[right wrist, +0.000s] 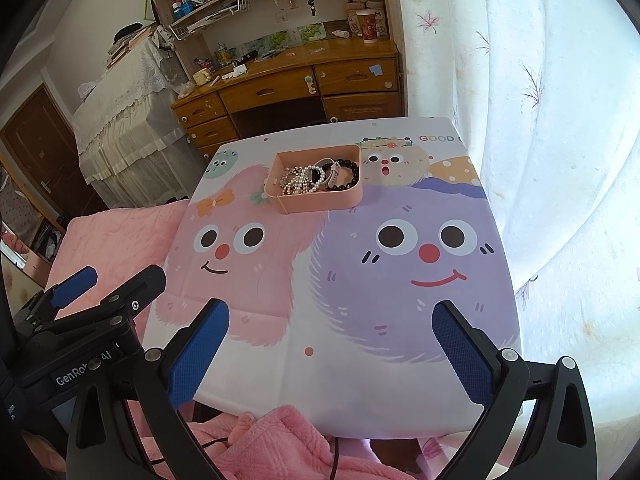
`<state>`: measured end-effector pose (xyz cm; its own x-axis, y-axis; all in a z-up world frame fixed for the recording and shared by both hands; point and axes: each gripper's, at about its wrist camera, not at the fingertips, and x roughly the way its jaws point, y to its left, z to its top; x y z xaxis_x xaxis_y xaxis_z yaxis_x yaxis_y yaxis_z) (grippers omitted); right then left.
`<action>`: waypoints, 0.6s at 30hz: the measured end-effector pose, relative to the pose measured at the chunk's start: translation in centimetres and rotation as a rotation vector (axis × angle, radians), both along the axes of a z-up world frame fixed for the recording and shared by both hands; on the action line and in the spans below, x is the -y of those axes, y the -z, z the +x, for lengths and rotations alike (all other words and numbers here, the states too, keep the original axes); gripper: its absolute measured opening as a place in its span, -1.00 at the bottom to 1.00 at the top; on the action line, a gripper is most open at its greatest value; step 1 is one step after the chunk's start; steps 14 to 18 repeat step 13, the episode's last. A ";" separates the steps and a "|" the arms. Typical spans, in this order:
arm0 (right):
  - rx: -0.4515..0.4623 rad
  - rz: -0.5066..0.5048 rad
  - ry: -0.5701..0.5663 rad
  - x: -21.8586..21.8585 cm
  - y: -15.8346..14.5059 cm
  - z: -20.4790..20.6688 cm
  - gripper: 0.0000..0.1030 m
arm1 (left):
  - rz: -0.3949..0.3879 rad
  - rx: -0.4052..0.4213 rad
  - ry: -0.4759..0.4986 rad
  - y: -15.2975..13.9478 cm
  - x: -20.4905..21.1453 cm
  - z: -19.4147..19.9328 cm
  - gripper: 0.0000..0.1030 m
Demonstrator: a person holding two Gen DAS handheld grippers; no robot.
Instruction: Organize jewelry
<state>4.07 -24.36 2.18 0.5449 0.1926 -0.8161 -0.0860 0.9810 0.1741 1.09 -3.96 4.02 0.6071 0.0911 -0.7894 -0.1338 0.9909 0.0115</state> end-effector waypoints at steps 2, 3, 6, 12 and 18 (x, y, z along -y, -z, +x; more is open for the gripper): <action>0.000 -0.001 0.001 0.1 0.0 0.0 0.99 | 0.000 0.001 0.000 0.0 0.0 0.0 0.99; 0.000 0.000 0.002 0.1 0.0 0.1 0.99 | 0.000 0.001 -0.001 0.0 0.1 0.0 0.99; -0.001 0.000 0.003 0.2 -0.1 0.1 0.99 | 0.001 0.001 0.000 0.0 0.1 0.0 0.99; -0.003 0.001 0.007 0.5 -0.1 0.3 0.99 | 0.002 0.001 0.000 0.1 0.2 0.0 0.99; -0.003 0.001 0.009 0.5 -0.2 0.3 0.99 | 0.001 0.000 0.000 0.1 0.2 0.0 0.99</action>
